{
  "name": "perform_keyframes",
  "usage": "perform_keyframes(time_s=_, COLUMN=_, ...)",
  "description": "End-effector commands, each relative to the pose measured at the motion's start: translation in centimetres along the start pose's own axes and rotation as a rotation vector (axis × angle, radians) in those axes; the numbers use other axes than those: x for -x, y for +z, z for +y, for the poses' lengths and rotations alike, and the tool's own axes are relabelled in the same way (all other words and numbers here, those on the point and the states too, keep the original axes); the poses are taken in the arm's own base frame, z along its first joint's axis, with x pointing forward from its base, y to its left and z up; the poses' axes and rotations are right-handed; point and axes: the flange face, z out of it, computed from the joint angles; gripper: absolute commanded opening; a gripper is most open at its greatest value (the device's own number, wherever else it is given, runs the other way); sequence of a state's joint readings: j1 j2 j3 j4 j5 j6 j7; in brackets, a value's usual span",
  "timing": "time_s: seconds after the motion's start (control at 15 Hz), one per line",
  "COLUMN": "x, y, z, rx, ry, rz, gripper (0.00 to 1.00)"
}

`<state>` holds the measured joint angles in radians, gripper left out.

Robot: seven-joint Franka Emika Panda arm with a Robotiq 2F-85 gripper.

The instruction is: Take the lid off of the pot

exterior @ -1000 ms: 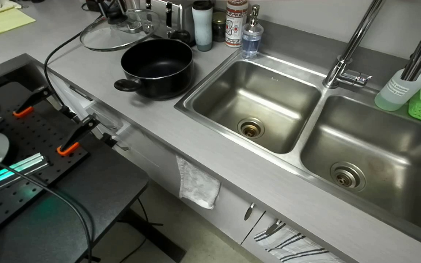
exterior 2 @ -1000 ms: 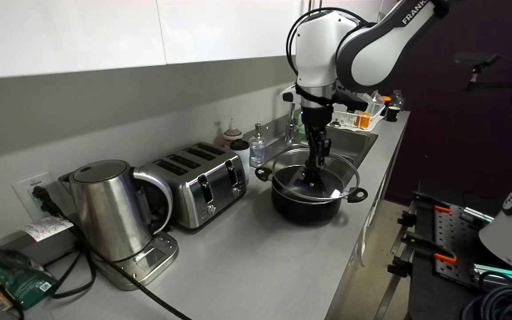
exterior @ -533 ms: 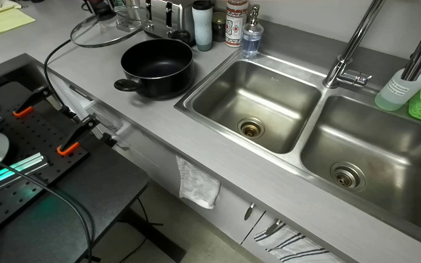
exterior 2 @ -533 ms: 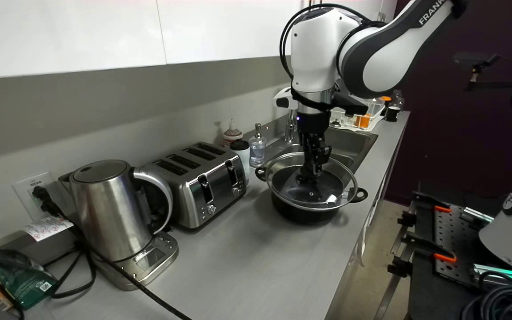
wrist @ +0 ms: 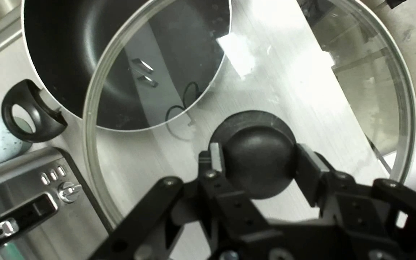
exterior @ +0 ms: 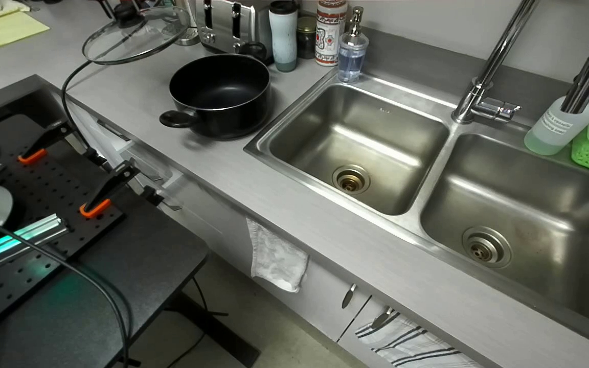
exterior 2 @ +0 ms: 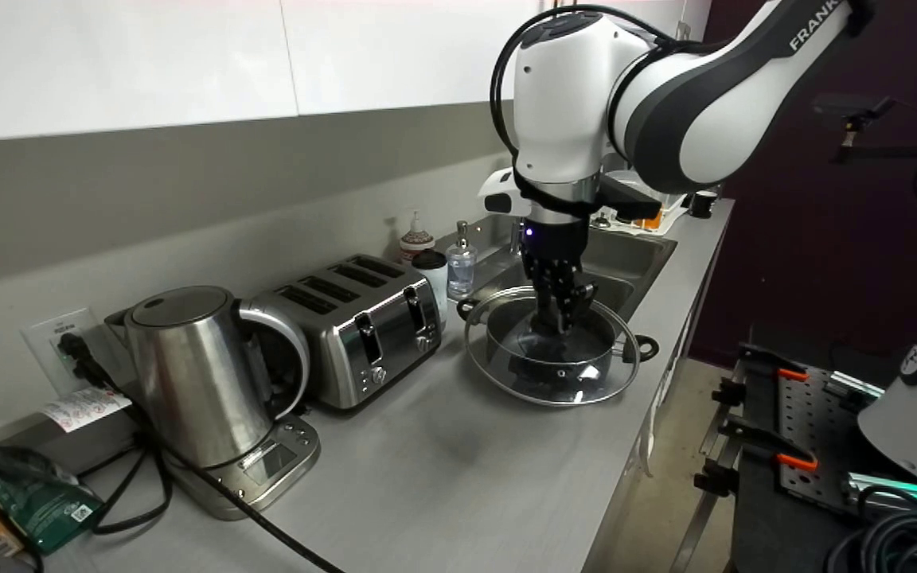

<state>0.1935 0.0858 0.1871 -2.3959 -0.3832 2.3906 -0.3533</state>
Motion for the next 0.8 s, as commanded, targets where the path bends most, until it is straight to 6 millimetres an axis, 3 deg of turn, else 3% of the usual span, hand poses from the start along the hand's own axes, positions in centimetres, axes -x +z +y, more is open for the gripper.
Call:
perform_keyframes(time_s=0.0, x=-1.8, y=-0.6, z=-1.1, rx=0.036, ry=-0.051, rz=-0.009, gripper=0.25)
perform_keyframes(time_s=0.73, x=-7.5, y=2.0, z=-3.7, rx=0.048, ry=-0.216, rz=-0.046, gripper=0.25)
